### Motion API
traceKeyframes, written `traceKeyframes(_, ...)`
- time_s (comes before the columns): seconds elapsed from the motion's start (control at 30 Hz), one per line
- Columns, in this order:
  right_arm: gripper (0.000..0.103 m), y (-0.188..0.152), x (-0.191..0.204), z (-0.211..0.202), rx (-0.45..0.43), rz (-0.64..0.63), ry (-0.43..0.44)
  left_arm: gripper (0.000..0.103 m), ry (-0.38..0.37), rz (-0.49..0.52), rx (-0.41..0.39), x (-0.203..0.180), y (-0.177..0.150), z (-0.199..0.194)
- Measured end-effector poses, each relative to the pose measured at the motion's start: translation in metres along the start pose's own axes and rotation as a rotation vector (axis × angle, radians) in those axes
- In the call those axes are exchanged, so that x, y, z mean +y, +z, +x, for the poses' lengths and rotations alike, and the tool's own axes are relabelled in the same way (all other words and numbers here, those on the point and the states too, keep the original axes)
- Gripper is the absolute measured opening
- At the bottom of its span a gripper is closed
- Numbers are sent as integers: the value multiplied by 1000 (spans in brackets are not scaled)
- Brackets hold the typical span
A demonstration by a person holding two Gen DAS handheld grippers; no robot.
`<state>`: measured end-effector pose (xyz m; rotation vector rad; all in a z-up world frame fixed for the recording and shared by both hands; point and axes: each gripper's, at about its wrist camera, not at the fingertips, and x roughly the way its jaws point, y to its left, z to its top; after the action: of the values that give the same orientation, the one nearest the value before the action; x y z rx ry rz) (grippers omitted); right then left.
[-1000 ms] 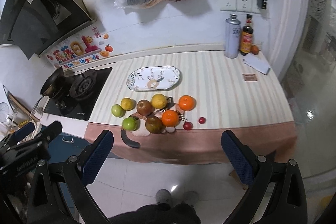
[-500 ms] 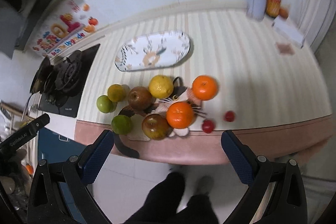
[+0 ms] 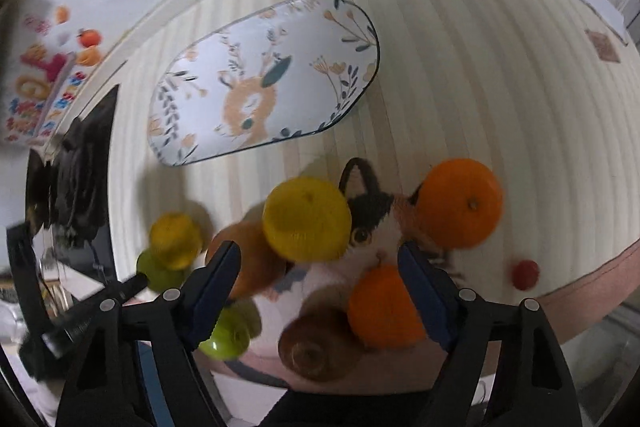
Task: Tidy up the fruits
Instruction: 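Grasp the large green fruit with the left tool while the right tool grasps the yellow citrus, then carry both fruits onto the deer plate and open both tools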
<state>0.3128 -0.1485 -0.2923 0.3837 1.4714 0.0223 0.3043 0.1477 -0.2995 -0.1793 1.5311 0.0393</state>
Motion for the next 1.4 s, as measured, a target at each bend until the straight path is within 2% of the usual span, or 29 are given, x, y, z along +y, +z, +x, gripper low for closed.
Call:
traceKeyframes(0.17, 83, 15, -3, 26, 72, 46, 19, 77, -83, 2, 56, -3, 6, 21)
traceKeyframes(0.27, 81, 21, 0, 42, 114, 37, 23, 75, -114, 4, 59, -5, 7, 26)
traceKeyframes(0.33, 76, 23, 1, 50, 140, 27, 26, 74, -141, -11, 45, -6, 11, 27)
traceKeyframes(0.43, 72, 26, 4, 64, 176, 6, 50, 71, -138, -10, 28, -8, 11, 26)
traceKeyframes(0.57, 68, 30, 10, 73, 201, -22, 74, 64, -94, -10, 18, -11, 10, 26)
traceKeyframes(0.67, 68, 31, 16, 73, 190, -58, 63, 58, -106, -38, 6, -7, 9, 26)
traceKeyframes(0.73, 67, 32, 21, 75, 187, -75, 56, 48, -88, -48, -2, -4, 8, 25)
traceKeyframes(0.9, 67, 28, 31, 72, 175, -134, 24, 47, -99, -60, 0, 7, 7, 22)
traceKeyframes(1.1, 67, 25, 35, 63, 141, -149, 15, 47, -67, -40, -16, 1, 3, 14)
traceKeyframes(1.17, 67, 25, 36, 55, 129, -148, 25, 47, -65, -40, -27, -12, 7, 13)
traceKeyframes(1.27, 67, 29, 37, 42, 108, -139, 53, 47, -76, -34, -63, -18, 9, -4)
traceKeyframes(1.4, 67, 46, 42, 14, 55, -136, 95, 47, -131, -10, -135, -33, 24, -43)
